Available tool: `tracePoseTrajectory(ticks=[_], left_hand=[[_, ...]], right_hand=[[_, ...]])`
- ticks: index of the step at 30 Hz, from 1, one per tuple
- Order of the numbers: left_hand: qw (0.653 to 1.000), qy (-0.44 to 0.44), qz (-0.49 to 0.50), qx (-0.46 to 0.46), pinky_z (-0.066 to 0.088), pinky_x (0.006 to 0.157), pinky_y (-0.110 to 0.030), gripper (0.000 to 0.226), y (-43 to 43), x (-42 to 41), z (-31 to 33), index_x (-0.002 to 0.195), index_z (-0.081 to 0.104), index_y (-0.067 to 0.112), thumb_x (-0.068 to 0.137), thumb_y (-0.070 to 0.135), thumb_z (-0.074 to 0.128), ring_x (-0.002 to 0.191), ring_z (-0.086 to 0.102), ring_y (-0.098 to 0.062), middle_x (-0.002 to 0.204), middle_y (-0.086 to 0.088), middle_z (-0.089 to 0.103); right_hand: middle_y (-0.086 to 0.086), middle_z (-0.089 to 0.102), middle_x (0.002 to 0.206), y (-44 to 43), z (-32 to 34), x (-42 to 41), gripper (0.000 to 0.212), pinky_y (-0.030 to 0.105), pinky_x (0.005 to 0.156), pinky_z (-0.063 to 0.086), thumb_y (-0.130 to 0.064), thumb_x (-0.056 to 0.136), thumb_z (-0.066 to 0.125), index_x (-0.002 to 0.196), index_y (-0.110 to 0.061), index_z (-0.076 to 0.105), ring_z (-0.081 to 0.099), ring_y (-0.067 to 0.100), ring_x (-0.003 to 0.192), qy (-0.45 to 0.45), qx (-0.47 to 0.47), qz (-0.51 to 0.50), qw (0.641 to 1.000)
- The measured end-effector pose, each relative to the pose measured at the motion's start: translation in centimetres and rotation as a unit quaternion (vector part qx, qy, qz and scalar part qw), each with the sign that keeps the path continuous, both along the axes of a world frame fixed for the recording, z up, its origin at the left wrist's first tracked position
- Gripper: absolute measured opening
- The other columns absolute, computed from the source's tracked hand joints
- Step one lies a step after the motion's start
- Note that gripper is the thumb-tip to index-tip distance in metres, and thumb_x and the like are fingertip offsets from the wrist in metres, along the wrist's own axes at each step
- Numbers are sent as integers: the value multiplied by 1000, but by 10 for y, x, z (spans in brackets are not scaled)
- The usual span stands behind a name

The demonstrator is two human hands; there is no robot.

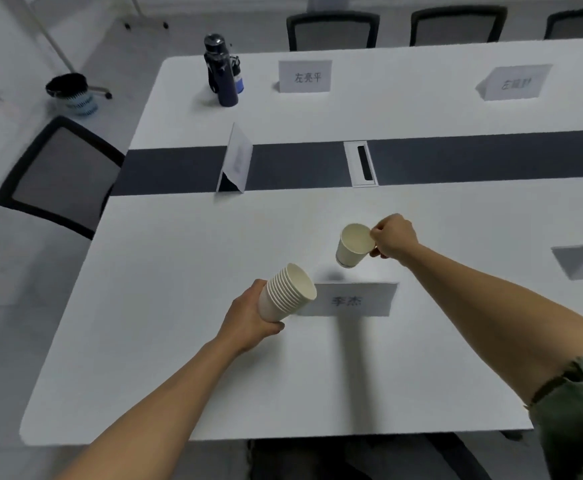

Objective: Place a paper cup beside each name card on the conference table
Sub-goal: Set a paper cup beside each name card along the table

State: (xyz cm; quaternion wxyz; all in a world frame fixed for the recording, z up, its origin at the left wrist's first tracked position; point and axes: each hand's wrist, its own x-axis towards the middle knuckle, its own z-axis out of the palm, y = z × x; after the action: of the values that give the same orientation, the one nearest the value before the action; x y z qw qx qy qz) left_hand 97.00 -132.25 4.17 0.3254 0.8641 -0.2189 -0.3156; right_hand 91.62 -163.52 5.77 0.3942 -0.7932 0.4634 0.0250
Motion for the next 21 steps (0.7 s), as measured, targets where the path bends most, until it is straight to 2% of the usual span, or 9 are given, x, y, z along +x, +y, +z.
tracePoseTrajectory(ticks=[3, 6, 12, 15, 21], left_hand=[[1000, 6, 19, 17, 55, 70, -38, 59, -2, -13, -12, 115, 48, 30, 66, 23, 79, 86, 63, -17, 99, 6, 63], [999, 11, 29, 29, 57, 72, -41, 60, -3, -22, -17, 116, 49, 31, 64, 26, 78, 87, 63, -18, 101, 6, 64], [998, -1, 36, 48, 57, 73, -43, 61, -10, -26, -13, 118, 48, 30, 65, 24, 78, 87, 63, -19, 102, 4, 63], [998, -15, 29, 49, 57, 73, -43, 62, -12, -29, -6, 118, 48, 31, 65, 25, 78, 87, 63, -18, 103, 6, 63], [997, -53, -11, 49, 56, 72, -39, 59, -16, -36, 15, 115, 48, 34, 63, 27, 77, 86, 62, -17, 104, 8, 62]], right_hand=[[19, 73, 74, -1, -31, 5, 21, 40, 69, 62, -7, 94, 50, 100, 4, 68, 75, 31, 68, 31, 11, 20, 999], [18, 74, 70, -1, -46, 9, 23, 43, 75, 62, -7, 92, 49, 96, 4, 69, 75, 32, 69, 47, 9, 30, 998], [20, 74, 71, -7, -58, 11, 23, 46, 80, 61, -3, 90, 48, 96, 7, 68, 75, 35, 70, 30, 41, 5, 999], [17, 73, 73, -11, -56, 5, 22, 46, 83, 60, -8, 91, 53, 96, 8, 67, 75, 34, 69, 24, 54, 1, 998], [16, 74, 81, -14, -27, -23, 26, 47, 80, 61, -19, 90, 58, 94, 4, 70, 74, 34, 76, 17, 6, 27, 999]])
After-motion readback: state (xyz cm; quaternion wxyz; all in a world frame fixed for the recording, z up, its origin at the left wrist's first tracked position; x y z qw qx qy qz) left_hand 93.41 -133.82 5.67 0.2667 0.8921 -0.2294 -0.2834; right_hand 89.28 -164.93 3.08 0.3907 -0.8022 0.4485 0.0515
